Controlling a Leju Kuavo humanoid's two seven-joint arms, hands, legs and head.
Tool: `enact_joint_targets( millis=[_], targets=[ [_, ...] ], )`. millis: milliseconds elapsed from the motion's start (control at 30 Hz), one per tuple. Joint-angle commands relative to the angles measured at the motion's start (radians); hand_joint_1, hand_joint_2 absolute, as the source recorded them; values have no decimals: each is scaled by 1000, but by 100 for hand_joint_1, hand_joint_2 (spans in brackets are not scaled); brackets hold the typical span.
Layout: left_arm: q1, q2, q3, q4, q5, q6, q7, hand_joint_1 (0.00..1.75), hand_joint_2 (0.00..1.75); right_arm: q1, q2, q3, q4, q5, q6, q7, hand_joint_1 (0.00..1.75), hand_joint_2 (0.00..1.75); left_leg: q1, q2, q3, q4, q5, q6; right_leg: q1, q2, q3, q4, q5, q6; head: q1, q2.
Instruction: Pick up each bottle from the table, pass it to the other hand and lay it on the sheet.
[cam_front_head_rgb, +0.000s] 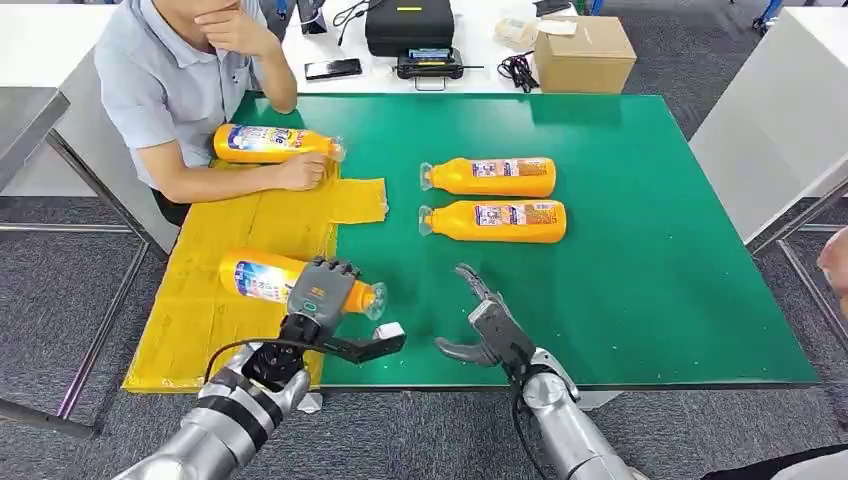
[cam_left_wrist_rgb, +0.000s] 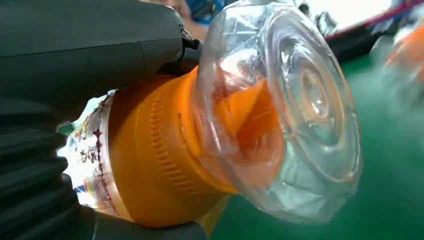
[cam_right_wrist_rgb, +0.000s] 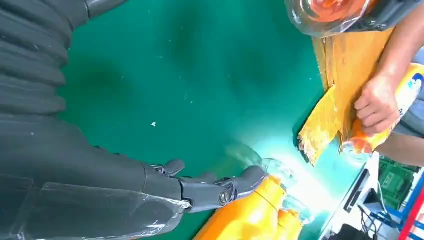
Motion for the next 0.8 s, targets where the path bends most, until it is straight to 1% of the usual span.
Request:
enact_joint_targets(
  millis=[33,67,100,133,167,467,567,600,633,667,700,733,800],
  targets=[
    [-105,-15,42,162,5,-21,16,175,175,-27,16,-38,55,4,8,5,0,175,1,1,4,1,-2,-2,2,0,4,0,-2,-3,0,0],
    [-111,-17,53,175,13,-21,21,175,175,-29,19,-39,60,7,10,7,0,175,1,0,2,0,-1,-1,1,0,3,0,-1,-2,0,0],
    [-111,-17,53,175,13,-21,21,175,175,-29,19,-39,60,7,10,7,0,175,1,0,4,1,-2,-2,2,-1,5,0,-2,-3,0,0],
    [-115,-18,58,183,15,-19,21,175,175,-31,20,-40,63,9,10,8,0,175,1,0,2,0,-1,-1,1,0,2,0,-1,-2,0,0],
    [-115,-18,58,183,15,-19,21,175,175,-31,20,-40,63,9,10,8,0,175,1,1,4,1,-2,-2,1,0,5,0,-2,-2,0,0],
    [-115,-18,58,183,15,-19,21,175,175,-31,20,-40,63,9,10,8,0,175,1,1,2,1,-1,-1,1,0,2,0,-1,-2,0,0],
    [-115,-18,58,183,15,-19,21,175,175,-31,20,-40,63,9,10,8,0,175,1,1,4,1,-2,-2,2,0,4,0,-2,-3,0,0],
    [-115,-18,58,183,15,-19,21,175,175,-31,20,-40,63,9,10,8,0,175,1,0,2,0,-1,-1,1,0,2,0,-1,-2,0,0],
    [-117,-21,65,186,22,-18,21,159,175,-32,20,-40,65,10,12,8,0,175,1,1,4,1,-2,-2,2,0,4,0,-2,-3,0,0],
    [-118,-26,76,193,38,-17,6,152,175,-33,21,-42,66,11,12,8,0,175,1,1,2,1,-1,-1,1,0,2,0,-1,-2,0,0],
    [-119,-33,94,202,63,-27,-8,113,175,-32,21,-44,65,12,11,8,0,175,1,1,3,1,-2,-2,1,1,3,0,-1,-2,0,0],
    [-122,-37,101,209,82,-34,-33,103,175,-32,20,-44,64,15,12,9,0,175,2,1,4,1,-3,-2,2,0,5,1,-2,-3,0,0],
    [-124,-45,111,217,105,-36,-51,52,175,-32,19,-47,62,18,14,10,0,175,1,0,1,0,-1,-1,1,0,2,0,-1,-1,0,0]
  ],
)
